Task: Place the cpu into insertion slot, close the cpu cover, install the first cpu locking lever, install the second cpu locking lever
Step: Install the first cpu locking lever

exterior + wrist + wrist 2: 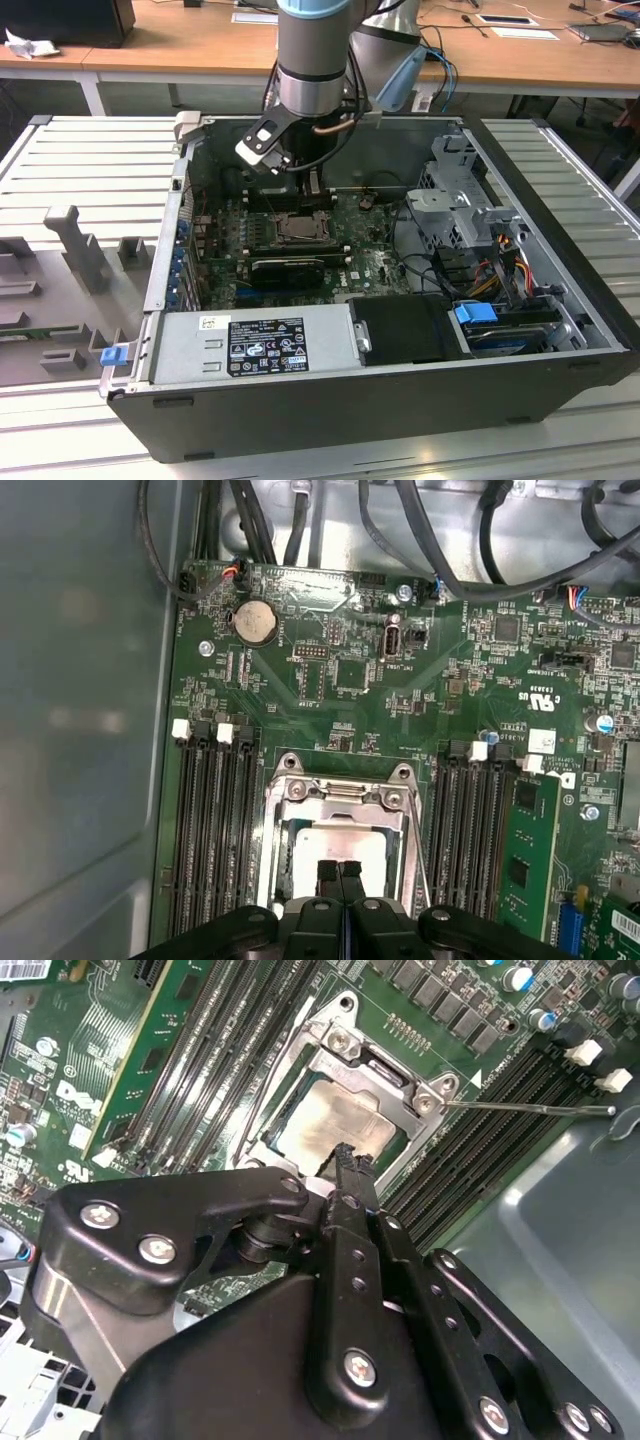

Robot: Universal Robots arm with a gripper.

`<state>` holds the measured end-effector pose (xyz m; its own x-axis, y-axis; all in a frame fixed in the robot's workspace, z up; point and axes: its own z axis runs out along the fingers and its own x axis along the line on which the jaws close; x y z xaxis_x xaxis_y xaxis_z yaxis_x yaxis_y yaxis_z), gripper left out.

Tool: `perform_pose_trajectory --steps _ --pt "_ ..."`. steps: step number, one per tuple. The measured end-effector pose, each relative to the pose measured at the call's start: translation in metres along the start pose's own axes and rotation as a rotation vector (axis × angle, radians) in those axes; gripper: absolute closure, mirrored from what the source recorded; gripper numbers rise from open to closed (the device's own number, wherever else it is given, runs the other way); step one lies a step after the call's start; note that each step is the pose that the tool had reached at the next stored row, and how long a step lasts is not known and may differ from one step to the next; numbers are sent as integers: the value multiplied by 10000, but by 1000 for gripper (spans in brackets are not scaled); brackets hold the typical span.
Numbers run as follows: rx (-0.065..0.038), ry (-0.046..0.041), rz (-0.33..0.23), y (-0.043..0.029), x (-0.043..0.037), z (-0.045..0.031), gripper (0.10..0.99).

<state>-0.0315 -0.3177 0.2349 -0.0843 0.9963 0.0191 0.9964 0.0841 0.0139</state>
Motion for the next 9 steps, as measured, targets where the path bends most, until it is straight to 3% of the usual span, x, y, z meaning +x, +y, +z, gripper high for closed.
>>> perform_pose_trajectory --steps 9 --pt "-1 2 0 1 1 -49 980"
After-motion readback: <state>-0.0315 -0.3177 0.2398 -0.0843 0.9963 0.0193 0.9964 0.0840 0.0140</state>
